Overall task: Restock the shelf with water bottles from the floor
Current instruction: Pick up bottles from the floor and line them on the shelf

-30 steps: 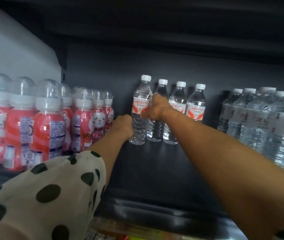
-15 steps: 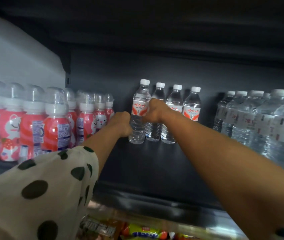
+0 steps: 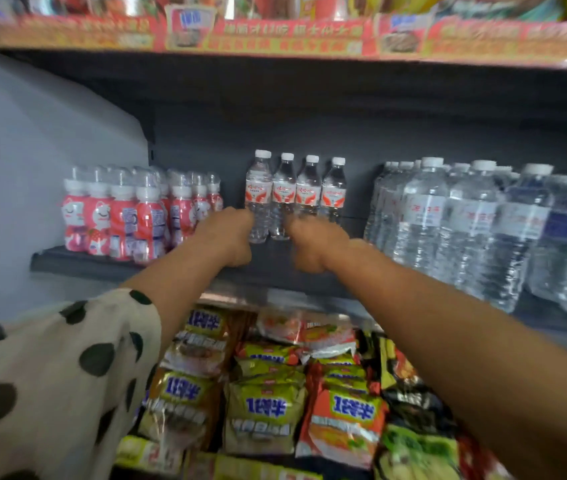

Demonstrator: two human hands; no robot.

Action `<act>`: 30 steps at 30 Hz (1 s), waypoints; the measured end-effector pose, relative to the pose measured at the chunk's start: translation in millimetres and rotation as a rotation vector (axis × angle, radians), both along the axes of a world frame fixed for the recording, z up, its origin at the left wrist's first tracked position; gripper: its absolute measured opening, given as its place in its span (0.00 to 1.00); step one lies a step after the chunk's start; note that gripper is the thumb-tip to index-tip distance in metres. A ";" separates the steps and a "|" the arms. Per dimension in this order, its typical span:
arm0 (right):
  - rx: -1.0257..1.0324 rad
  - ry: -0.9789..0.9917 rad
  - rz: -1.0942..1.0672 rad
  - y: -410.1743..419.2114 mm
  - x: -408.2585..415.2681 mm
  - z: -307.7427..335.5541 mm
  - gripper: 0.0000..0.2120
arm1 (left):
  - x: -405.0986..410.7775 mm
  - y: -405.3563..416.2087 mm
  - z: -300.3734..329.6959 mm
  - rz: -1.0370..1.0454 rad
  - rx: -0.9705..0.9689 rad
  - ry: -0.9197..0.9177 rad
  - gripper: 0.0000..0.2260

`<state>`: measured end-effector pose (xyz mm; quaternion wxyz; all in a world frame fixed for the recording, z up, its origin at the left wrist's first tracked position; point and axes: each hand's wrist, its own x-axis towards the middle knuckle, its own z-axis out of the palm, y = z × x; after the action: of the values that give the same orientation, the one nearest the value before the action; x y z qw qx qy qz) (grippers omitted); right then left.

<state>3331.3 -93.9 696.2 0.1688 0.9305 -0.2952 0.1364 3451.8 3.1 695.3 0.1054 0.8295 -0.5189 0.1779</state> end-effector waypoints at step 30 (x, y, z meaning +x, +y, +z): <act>0.735 0.381 -0.153 207.9 -262.5 -578.0 0.28 | -256.6 178.3 -568.5 -0.218 0.680 0.463 0.12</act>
<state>3068.8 114.0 118.2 -0.1130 0.9128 -0.3559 -0.1653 3195.2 181.5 126.7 -0.0425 0.7754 -0.5953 -0.2065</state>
